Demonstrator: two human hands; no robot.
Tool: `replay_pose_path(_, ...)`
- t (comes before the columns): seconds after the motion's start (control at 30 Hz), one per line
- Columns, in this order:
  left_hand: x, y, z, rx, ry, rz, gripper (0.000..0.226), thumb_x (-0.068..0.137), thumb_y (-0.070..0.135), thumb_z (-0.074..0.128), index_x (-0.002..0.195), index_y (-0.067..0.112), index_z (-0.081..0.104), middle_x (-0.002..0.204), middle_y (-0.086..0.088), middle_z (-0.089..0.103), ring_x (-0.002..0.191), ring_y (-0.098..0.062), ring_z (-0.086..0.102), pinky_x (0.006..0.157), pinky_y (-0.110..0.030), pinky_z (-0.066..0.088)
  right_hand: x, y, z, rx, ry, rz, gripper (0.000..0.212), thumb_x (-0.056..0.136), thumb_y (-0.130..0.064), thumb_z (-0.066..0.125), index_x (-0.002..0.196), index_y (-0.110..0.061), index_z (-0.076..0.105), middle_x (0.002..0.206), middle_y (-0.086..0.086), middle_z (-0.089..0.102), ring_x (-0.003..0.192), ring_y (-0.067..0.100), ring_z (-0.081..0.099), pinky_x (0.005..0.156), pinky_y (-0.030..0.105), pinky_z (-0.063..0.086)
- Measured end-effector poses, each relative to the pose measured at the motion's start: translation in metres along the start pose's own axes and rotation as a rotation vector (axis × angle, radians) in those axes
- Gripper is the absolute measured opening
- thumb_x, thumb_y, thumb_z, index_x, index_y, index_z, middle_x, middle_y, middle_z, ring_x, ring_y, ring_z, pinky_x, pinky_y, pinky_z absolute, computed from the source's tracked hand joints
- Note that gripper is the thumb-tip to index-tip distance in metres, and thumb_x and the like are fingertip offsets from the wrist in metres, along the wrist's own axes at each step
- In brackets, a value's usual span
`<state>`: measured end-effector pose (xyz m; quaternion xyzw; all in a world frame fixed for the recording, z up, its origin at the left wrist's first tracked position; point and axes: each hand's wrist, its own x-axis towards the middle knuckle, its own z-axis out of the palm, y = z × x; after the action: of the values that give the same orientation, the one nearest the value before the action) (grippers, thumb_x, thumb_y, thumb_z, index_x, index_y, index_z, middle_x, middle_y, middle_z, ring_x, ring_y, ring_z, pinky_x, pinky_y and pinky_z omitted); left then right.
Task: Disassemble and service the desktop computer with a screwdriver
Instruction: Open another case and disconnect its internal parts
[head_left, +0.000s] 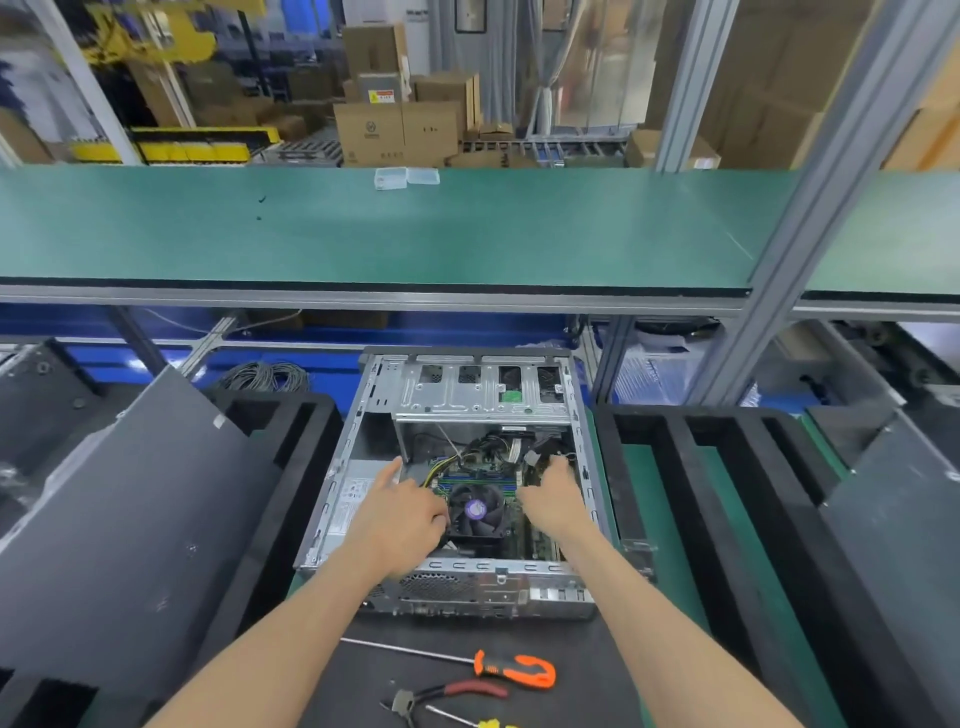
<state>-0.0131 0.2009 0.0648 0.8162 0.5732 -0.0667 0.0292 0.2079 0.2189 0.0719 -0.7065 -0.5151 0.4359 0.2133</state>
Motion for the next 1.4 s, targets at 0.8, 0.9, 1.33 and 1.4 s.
replay_pose_path(0.8, 0.026, 0.018, -0.008, -0.256, 0.12, 0.047, 0.037, 0.097, 0.027, 0.05, 0.133, 0.026, 0.055, 0.132, 0.007, 0.055, 0.123, -0.014, 0.049, 0.111, -0.033, 0.035, 0.014, -0.002, 0.007, 0.417, 0.009, 0.145, 0.03, 0.096, 0.005, 0.042, 0.116, -0.002, 0.064, 0.072, 0.009, 0.075, 0.057, 0.017, 0.069, 0.068, 0.022, 0.051)
replay_pose_path(0.9, 0.052, 0.051, -0.015, -0.522, 0.099, 0.03, 0.043, 0.096, 0.018, 0.052, 0.138, 0.027, 0.049, 0.132, 0.004, 0.051, 0.123, -0.017, 0.048, 0.101, -0.037, 0.043, 0.012, -0.003, 0.006, 0.45, -0.014, 0.156, 0.026, 0.094, 0.006, 0.04, 0.094, -0.004, 0.064, 0.068, 0.009, 0.075, 0.062, 0.022, 0.074, 0.066, 0.027, 0.055)
replay_pose_path(1.33, 0.095, 0.056, -0.028, -0.67, -0.001, -0.096, 0.007, 0.079, 0.02, 0.065, 0.078, 0.019, 0.058, 0.091, 0.001, 0.054, 0.087, -0.022, 0.055, 0.077, -0.037, 0.047, 0.01, 0.004, 0.008, 0.209, 0.096, 0.074, 0.029, 0.087, 0.015, 0.039, 0.094, 0.017, 0.067, 0.118, 0.033, 0.061, 0.094, 0.04, 0.06, 0.066, 0.04, 0.045)
replay_pose_path(1.4, 0.091, 0.049, -0.032, -0.638, 0.049, -0.088, 0.014, 0.078, 0.021, 0.064, 0.07, 0.028, 0.054, 0.076, 0.01, 0.059, 0.075, -0.018, 0.057, 0.069, -0.033, 0.049, 0.011, 0.004, 0.007, 0.119, 0.098, 0.071, 0.03, 0.091, 0.012, 0.04, 0.101, 0.012, 0.069, 0.146, 0.031, 0.043, 0.132, 0.039, 0.048, 0.093, 0.031, 0.045)
